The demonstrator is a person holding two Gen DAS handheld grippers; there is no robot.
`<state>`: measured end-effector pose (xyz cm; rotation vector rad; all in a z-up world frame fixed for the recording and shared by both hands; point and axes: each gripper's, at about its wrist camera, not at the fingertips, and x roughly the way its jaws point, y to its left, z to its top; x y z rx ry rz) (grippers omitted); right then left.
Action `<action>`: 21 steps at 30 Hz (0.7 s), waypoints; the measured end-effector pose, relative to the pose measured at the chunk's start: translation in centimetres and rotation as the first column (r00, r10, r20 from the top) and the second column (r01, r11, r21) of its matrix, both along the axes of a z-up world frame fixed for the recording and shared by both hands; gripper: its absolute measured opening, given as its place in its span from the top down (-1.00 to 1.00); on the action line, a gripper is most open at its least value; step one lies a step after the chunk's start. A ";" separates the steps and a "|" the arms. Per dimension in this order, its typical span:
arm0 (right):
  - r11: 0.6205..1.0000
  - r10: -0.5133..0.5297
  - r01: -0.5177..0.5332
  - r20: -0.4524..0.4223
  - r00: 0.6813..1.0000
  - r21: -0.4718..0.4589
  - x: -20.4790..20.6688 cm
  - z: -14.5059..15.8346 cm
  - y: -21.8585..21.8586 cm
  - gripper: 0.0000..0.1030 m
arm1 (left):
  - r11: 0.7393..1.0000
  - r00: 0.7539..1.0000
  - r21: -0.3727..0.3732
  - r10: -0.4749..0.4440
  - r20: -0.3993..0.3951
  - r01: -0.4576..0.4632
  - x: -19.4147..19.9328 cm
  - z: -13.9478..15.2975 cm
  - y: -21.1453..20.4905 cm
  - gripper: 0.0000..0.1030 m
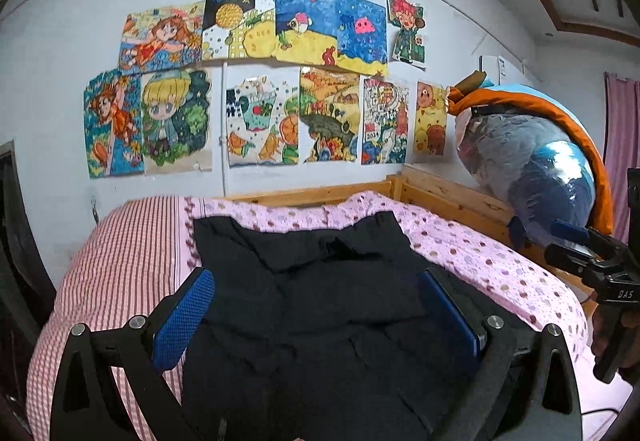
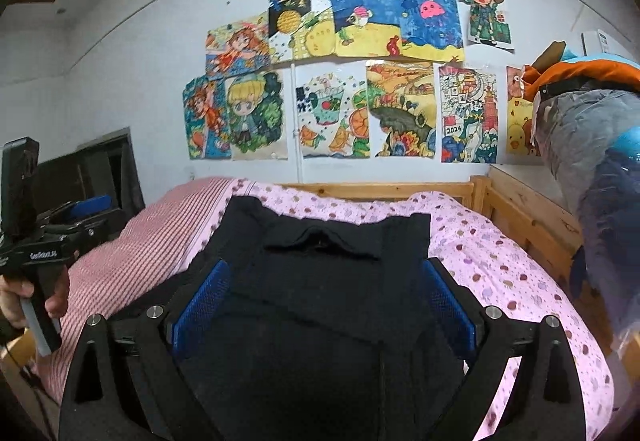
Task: Fold large clothes
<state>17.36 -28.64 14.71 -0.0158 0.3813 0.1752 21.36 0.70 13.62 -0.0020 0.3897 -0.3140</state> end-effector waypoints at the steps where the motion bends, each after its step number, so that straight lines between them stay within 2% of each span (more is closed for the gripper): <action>1: 1.000 0.004 -0.004 -0.003 1.000 -0.011 -0.7 -0.2 0.1 -0.83 | 1.000 1.000 -0.003 -0.002 -0.013 0.002 -0.4 -0.5 0.3 -0.99; 5: 1.000 0.020 -0.020 -0.013 1.000 -0.019 -2.7 -0.8 0.4 -0.83 | 1.000 0.999 0.006 -0.012 -0.037 0.013 -2.0 -2.1 0.9 -0.99; 10: 0.999 0.034 -0.034 -0.046 0.998 0.001 -4.6 -2.4 0.2 -0.83 | 0.998 0.999 0.058 -0.034 -0.042 0.036 -4.0 -4.4 1.1 -0.99; 18: 0.996 0.032 -0.039 -0.093 0.995 -0.082 -6.8 -6.1 -0.3 -0.83 | 0.989 0.992 0.108 -0.095 -0.084 0.104 -5.8 -7.8 1.2 -0.99; 21: 0.996 0.024 -0.035 -0.127 0.992 -0.081 -7.2 -7.3 -0.8 -0.83 | 0.984 0.989 0.131 -0.109 -0.100 0.122 -6.3 -9.1 1.3 -0.99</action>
